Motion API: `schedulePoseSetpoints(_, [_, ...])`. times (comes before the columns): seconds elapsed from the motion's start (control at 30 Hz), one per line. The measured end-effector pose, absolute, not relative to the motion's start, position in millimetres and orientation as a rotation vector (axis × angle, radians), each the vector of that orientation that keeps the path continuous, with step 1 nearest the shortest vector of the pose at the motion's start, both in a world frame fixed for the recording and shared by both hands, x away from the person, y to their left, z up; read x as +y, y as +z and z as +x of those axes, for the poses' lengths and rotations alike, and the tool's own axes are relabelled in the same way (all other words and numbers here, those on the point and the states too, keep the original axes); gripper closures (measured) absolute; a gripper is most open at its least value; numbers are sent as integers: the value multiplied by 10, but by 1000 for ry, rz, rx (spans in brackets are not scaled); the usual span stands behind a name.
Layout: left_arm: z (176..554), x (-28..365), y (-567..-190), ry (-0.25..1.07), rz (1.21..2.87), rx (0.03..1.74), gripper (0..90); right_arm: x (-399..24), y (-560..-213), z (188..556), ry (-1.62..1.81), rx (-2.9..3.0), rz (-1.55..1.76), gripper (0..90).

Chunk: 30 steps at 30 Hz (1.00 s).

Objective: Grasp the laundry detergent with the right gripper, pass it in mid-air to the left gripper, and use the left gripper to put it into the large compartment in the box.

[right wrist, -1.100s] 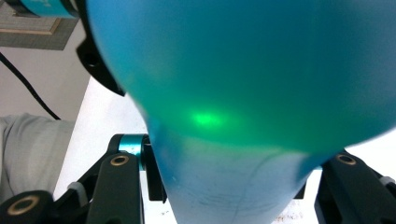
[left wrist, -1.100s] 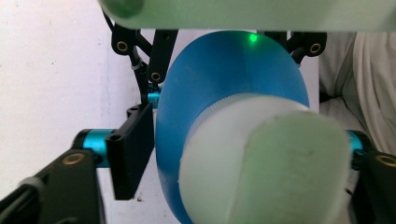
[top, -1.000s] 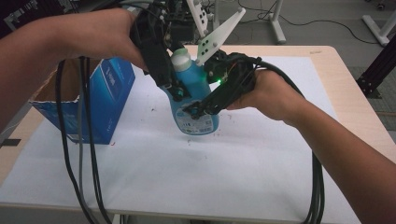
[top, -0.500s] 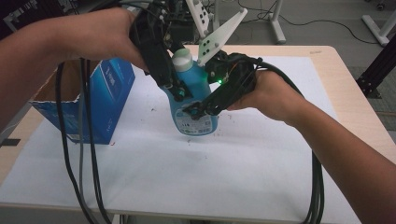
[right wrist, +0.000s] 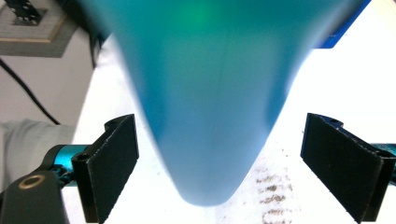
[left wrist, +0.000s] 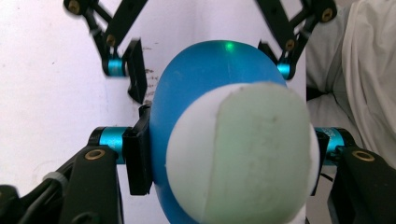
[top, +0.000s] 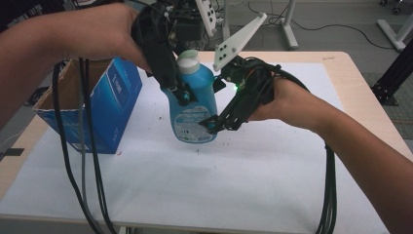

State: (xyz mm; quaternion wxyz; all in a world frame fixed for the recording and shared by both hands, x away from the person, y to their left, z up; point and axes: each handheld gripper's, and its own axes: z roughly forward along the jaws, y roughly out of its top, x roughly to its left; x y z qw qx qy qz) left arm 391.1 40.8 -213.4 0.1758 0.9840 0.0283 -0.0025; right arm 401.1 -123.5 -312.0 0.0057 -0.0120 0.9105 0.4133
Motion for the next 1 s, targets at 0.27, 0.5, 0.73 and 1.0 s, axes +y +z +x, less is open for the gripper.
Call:
schedulePoseSetpoints(0.27, [3939, 579, -1846, 30, 2801, 229, 380, -1557, -3034, 4061, 1291, 2925, 15, 108])
schedulePoseSetpoints(0.5, [3974, 831, -1611, 71, 2807, 401, 380, -1812, -2956, 4082, 1122, 3012, 100, 21])
schedulePoseSetpoints(0.73, [3959, 1118, -1438, 104, 2784, 544, 380, -2126, -2857, 4081, 987, 3035, 160, 9])
schedulePoseSetpoints(1.0, [3927, 1460, -1229, 125, 2762, 670, 380, -2460, -2766, 4054, 900, 2997, 211, 9])
